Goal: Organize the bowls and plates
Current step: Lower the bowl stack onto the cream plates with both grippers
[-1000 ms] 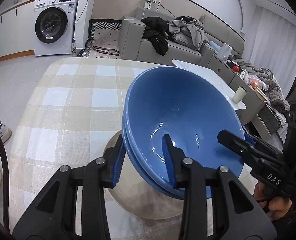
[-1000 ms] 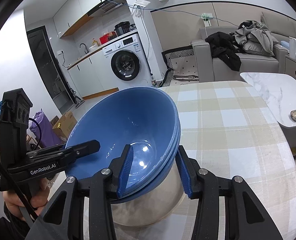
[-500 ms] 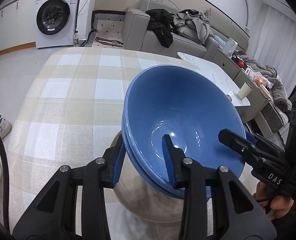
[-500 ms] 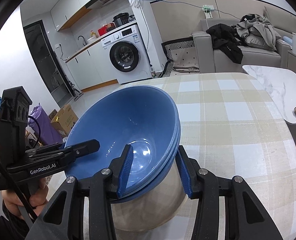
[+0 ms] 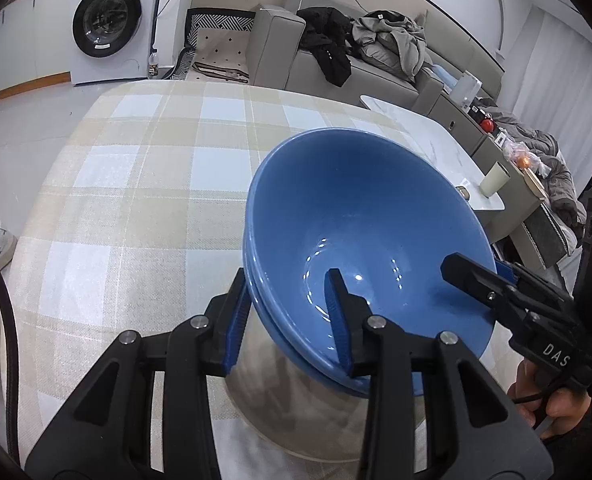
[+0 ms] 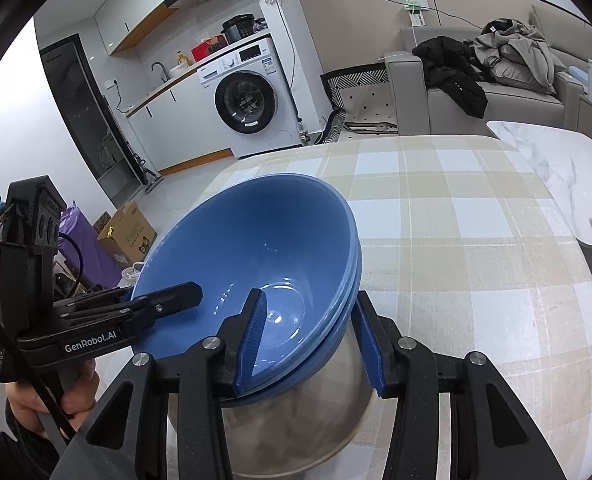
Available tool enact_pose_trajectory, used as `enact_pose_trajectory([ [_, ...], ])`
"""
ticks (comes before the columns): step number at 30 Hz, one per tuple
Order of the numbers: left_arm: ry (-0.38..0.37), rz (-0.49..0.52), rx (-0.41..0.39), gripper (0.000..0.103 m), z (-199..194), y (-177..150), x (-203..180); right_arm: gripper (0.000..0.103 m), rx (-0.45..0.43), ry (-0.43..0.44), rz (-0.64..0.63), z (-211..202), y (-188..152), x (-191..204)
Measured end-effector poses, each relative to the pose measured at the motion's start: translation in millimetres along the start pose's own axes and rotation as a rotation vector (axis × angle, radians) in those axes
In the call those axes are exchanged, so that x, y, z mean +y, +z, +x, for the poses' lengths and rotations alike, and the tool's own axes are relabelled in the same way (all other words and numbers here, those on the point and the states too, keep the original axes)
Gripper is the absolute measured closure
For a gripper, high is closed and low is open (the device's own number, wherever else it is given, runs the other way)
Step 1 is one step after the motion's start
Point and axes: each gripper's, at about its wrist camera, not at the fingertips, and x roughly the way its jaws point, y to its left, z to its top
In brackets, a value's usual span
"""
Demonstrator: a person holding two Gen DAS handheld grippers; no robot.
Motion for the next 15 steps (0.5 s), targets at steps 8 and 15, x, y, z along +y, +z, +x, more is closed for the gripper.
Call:
enact_pose_trajectory([
  [8,0.007,0.006,-0.001,0.070,9.0,7.8,5.7,0.057,0.001,0.009,-0.022,3.7,4.1,-2.7],
  [15,0.037,0.028,-0.020,0.052,7.1,8.1,7.3,0.057,-0.015,0.010,-0.032,-0.4,4.2,-2.6],
])
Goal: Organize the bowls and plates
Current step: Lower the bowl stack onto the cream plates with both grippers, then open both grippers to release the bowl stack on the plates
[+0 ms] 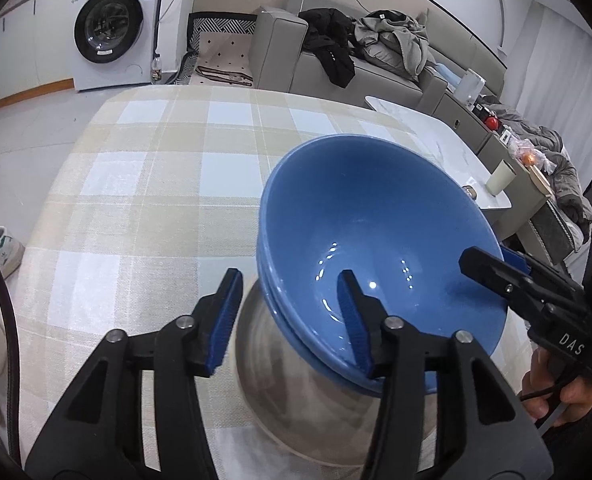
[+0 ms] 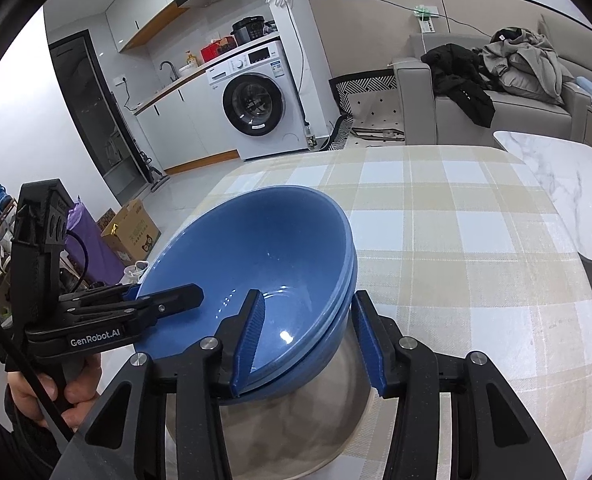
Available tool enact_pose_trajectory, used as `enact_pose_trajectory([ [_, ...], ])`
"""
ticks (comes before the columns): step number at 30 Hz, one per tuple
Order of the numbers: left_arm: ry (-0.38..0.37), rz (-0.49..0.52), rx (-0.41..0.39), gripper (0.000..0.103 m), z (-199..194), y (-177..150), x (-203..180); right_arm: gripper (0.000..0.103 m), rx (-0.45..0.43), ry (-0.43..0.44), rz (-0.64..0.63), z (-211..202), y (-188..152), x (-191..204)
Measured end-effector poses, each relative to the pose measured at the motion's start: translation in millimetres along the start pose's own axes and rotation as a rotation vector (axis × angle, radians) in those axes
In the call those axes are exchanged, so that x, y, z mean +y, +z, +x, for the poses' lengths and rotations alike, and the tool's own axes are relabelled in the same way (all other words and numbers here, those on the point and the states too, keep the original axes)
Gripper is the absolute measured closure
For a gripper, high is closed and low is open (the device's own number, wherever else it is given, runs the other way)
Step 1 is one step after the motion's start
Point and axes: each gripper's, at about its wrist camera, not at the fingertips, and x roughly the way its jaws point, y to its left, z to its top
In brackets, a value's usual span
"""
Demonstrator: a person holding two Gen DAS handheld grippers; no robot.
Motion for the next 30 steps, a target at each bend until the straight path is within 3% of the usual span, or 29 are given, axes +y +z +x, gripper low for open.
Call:
enact_pose_trajectory([
  [6,0.031,0.045,-0.053,0.032,-13,-1,-2,0.050,0.001,-0.016,-0.044,-5,0,2],
  [8,0.033,0.066,-0.068,0.025,-20,-3,-4,0.039,-0.010,-0.007,-0.058,-8,0,1],
  [10,0.027,0.093,-0.088,0.023,-28,-7,-5,0.018,-0.029,0.011,-0.070,-14,1,0],
  [13,0.030,0.131,-0.121,0.010,-42,-15,-8,0.004,-0.079,0.022,-0.106,-24,2,-1],
  [14,0.031,0.140,-0.133,0.000,-46,-18,-8,0.002,-0.094,0.021,-0.116,-27,2,-1],
  [24,-0.002,0.151,-0.288,0.001,-89,-55,7,0.000,-0.226,0.095,-0.192,-53,-19,-12],
  [30,0.033,0.204,-0.305,0.001,-94,-81,10,0.000,-0.260,0.131,-0.200,-55,-37,-21],
])
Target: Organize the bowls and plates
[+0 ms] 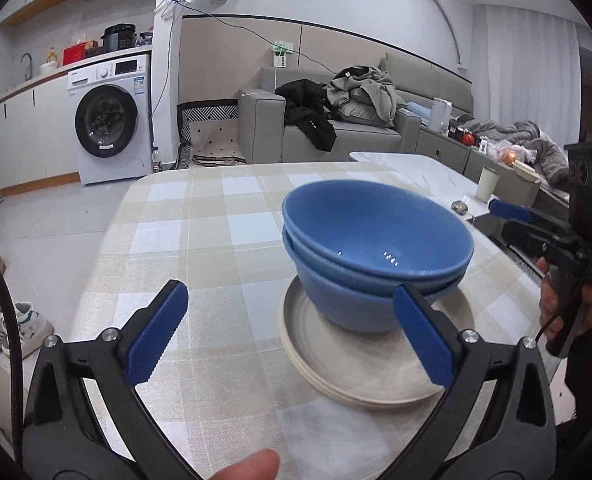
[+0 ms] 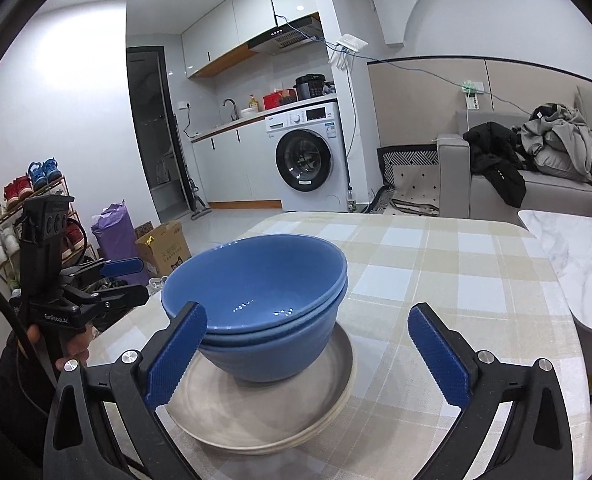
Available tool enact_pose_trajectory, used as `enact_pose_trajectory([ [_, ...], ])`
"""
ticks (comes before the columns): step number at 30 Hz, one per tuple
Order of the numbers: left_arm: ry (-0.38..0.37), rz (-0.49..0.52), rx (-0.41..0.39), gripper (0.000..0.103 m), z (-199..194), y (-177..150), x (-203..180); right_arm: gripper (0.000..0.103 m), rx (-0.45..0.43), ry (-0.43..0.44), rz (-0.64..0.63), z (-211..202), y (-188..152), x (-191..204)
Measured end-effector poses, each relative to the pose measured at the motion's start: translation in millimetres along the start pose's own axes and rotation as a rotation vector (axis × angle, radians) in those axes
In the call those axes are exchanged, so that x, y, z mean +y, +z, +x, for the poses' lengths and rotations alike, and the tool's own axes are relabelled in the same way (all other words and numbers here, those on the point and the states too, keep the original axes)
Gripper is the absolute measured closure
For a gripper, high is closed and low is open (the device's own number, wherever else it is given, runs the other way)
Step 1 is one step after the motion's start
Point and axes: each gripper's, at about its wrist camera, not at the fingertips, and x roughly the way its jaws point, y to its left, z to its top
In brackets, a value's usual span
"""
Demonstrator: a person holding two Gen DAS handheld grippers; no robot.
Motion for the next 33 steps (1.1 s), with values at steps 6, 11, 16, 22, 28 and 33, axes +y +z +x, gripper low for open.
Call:
enact_pose_trajectory([
  [6,0.014,0.010,-0.020,0.001,0,-22,3,0.000,-0.035,0.018,0.008,-6,-18,-5],
  [11,0.001,-0.003,-0.052,0.001,3,-29,11,0.000,-0.057,0.023,-0.019,-11,-29,-3],
  [16,0.001,-0.004,-0.082,0.001,4,-33,15,0.000,-0.074,0.030,-0.047,-13,-38,2],
  [22,0.003,-0.028,-0.100,0.001,8,-38,22,0.000,-0.060,0.030,-0.055,-9,-49,1],
  [28,-0.002,-0.057,-0.113,0.001,9,-38,30,0.000,-0.071,0.029,-0.072,-11,-52,5],
  [33,-0.002,-0.091,-0.124,0.001,9,-40,37,0.000,-0.076,0.025,-0.092,-11,-52,8],
])
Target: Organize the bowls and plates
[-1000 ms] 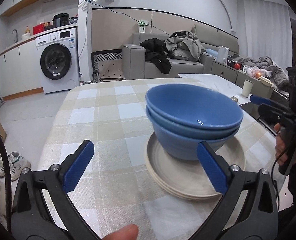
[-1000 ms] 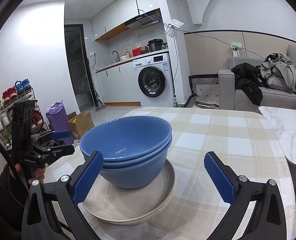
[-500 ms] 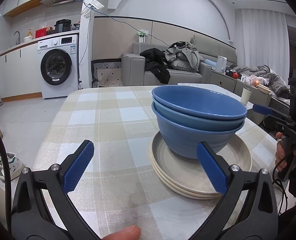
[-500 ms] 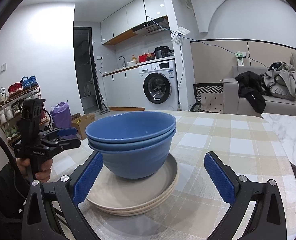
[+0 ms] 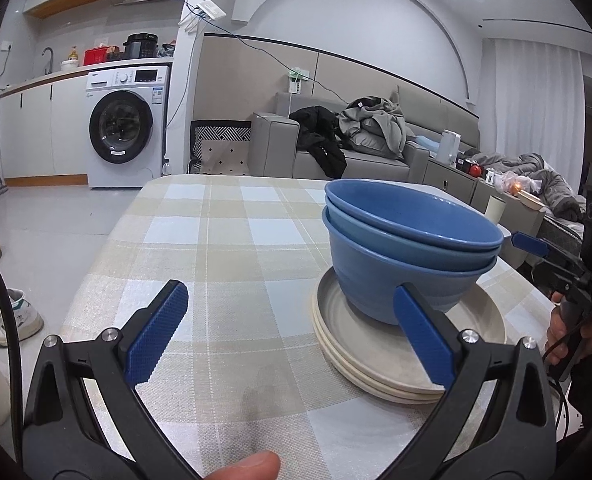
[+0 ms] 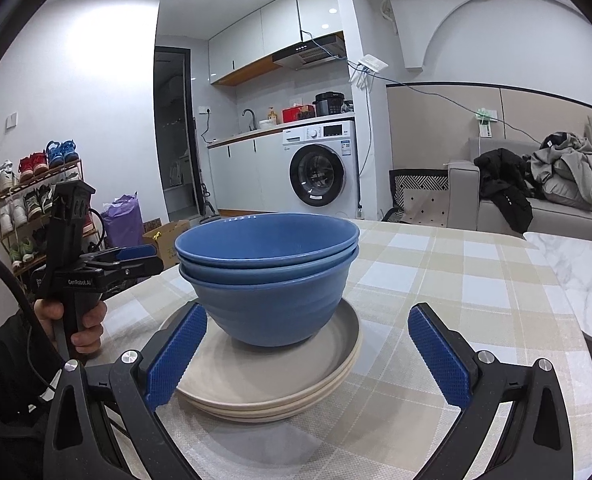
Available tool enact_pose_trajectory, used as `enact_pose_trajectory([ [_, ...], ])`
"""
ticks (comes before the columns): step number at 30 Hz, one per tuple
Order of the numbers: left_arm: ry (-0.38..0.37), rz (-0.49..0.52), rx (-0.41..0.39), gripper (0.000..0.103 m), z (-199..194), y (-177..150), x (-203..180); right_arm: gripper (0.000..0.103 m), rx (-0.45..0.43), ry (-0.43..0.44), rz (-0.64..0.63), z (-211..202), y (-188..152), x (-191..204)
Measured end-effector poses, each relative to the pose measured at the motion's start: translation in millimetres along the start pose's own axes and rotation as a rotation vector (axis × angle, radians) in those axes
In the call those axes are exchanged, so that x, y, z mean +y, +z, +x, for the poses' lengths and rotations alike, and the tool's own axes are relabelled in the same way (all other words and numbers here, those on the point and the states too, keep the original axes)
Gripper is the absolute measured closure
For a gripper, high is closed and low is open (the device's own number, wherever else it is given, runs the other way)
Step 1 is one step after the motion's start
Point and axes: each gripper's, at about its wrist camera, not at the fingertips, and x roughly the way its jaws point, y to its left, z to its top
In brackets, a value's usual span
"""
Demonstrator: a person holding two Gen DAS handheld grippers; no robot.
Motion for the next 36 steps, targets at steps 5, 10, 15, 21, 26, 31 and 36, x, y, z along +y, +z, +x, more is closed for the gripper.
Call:
enact_pose_trajectory([
  [5,0.004,-0.013,-0.009,0.001,1.1,-1.2,3.7,0.000,0.007,0.007,-0.017,1.6,-0.7,2.2],
  [10,0.002,-0.003,-0.011,0.001,-0.9,-1.7,3.8,0.000,0.010,0.009,-0.010,3.4,-1.0,0.0],
  [15,0.000,0.008,-0.011,0.001,1.8,-1.8,4.3,0.000,0.014,0.011,-0.012,3.3,-1.0,-0.4],
  [21,-0.001,0.008,-0.011,0.001,1.8,-2.0,3.8,0.000,0.017,0.016,-0.003,5.6,-0.5,-2.9],
  [26,0.002,0.008,-0.011,0.001,1.8,-2.2,3.6,0.000,0.017,0.016,-0.003,5.6,-0.8,-3.0],
  [31,0.001,0.008,-0.011,0.001,1.8,-2.3,3.7,0.000,0.018,0.016,-0.001,5.7,-0.8,-3.0],
  [36,0.001,0.008,-0.011,0.001,2.1,-2.6,3.9,0.000,0.017,0.016,-0.001,5.6,-0.7,-2.9],
])
